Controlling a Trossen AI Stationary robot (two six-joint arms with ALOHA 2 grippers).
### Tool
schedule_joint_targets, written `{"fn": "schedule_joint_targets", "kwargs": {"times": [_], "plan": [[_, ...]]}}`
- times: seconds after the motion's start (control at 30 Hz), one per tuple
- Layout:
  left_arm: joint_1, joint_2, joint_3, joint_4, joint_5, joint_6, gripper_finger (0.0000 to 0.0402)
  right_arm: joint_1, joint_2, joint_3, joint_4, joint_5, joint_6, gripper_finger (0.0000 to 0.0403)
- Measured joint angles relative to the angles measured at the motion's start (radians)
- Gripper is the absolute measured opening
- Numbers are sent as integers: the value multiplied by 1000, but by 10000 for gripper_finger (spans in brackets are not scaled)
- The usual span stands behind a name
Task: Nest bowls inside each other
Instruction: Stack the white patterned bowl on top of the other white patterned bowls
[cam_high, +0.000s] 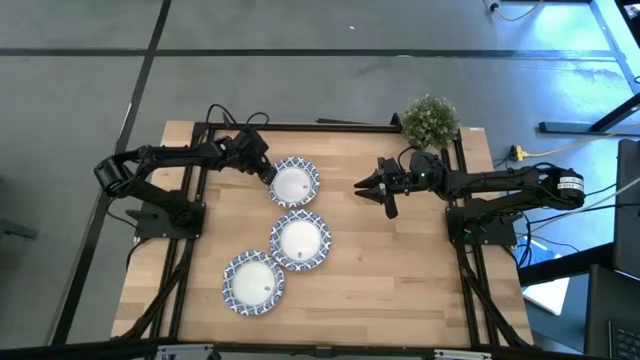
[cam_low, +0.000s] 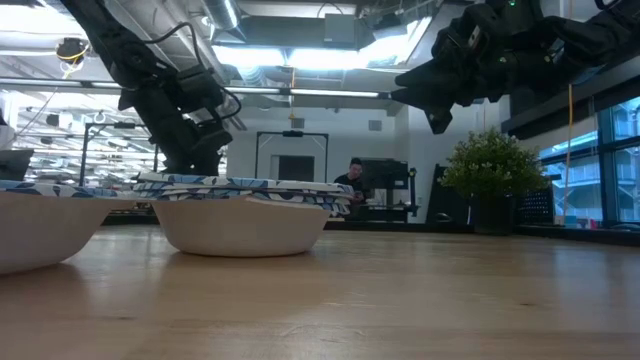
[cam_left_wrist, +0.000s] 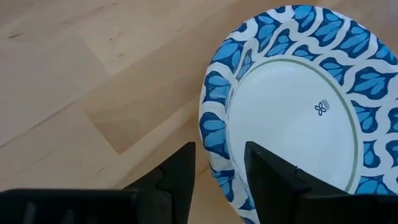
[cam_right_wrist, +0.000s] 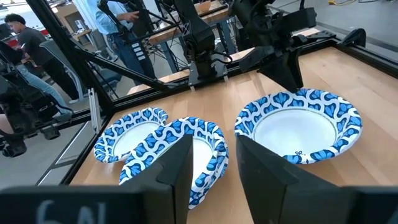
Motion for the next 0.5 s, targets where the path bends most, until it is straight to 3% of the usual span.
{"fn": "schedule_joint_targets", "kwargs": {"times": [0.5], "plan": [[-11,28,-1,-7,0,-24,133,0,0,0,3,-19,4,124]]}}
